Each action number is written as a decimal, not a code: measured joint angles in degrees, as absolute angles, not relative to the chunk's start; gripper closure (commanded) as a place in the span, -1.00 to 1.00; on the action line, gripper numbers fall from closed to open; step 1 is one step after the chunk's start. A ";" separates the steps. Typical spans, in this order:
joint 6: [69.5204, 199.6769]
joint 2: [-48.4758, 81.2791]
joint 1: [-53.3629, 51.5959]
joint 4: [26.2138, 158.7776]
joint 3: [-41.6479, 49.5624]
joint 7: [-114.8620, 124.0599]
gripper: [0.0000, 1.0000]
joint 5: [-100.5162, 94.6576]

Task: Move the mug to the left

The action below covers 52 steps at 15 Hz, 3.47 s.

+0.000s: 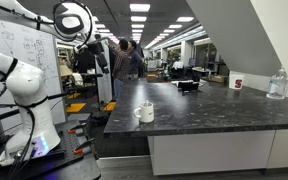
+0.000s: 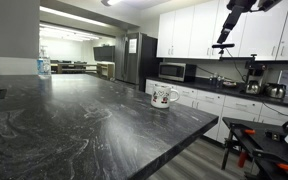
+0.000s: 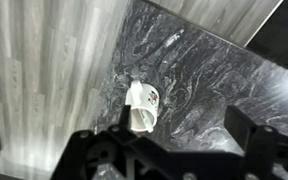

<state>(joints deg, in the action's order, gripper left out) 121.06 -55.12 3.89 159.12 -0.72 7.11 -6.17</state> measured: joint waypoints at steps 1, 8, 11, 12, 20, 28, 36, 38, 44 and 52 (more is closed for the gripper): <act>123.09 -52.88 3.87 158.88 0.98 4.98 -1.00 -6.16; 134.10 -26.85 3.12 149.93 5.81 -3.53 -1.00 -5.84; 136.08 -13.90 1.81 142.25 5.84 -7.63 -1.00 -4.79; 136.20 -9.93 1.53 139.55 5.83 -9.30 -1.00 -4.56; 136.08 8.37 1.86 126.50 4.92 -23.90 -1.00 -4.66; 136.09 9.32 3.94 127.22 4.74 -29.29 -1.00 -4.66; 136.30 12.66 5.41 128.92 4.69 -30.35 -0.17 -4.59; 137.05 13.95 5.67 128.88 4.54 -30.36 0.15 -4.60; 139.25 14.82 5.89 128.69 3.85 -30.36 1.00 -5.80; 139.72 14.28 5.88 128.75 2.83 -30.31 0.95 -6.23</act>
